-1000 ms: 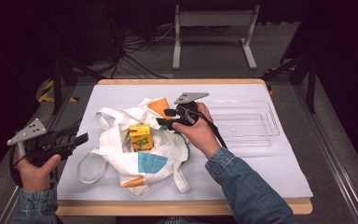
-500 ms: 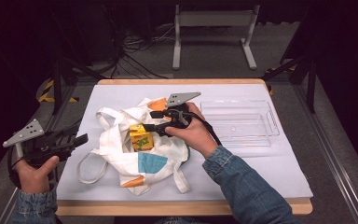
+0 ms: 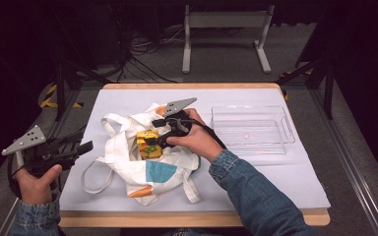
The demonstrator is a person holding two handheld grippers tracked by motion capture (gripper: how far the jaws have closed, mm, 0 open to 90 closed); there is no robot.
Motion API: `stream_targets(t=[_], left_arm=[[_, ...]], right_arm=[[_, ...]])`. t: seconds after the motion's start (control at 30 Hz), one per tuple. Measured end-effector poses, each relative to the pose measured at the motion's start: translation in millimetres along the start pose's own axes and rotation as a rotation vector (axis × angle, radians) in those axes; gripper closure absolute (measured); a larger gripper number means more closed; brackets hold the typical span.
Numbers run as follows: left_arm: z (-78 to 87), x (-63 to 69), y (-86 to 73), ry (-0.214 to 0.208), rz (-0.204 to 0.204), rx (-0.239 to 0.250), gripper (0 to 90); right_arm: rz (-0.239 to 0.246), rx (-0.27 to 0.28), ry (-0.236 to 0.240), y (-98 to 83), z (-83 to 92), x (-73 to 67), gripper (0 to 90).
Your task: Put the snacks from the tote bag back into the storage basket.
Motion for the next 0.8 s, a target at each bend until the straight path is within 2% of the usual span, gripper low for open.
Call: stream_targets(t=[0.13,0.4,0.67,0.8], left_arm=[[-1.2,-0.1,-0.2,-0.002,-0.004,-0.005,40.7],[-1.7,0.3,-0.4,-0.007,-0.008,-0.01,40.5],[-2.7,0.0,-0.5,-0.007,-0.017,-0.014,40.5],[-2.9,1.1,-0.6,-0.014,-0.011,-0.014,40.6]], right_arm=[[0.008,-0.052,-0.01,-6.6,-13.3,3.4,18.8],[0.033,-0.13,-0.021,-18.4,-30.8,9.7,19.0],[0.038,-0.138,-0.037,-22.3,-37.2,12.7,20.8],[0.059,-0.15,-0.041,-21.8,-37.6,11.2,30.6]])
Point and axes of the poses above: each handheld gripper's, and its own axes: z roughly backward along the jaws, y roughly out of its top, x roughly to its right, the point moved 3 cm from there along -z, roughly forward along the jaws, and after that the axes turned 5 degrees about -x, right-handed, at the moved point
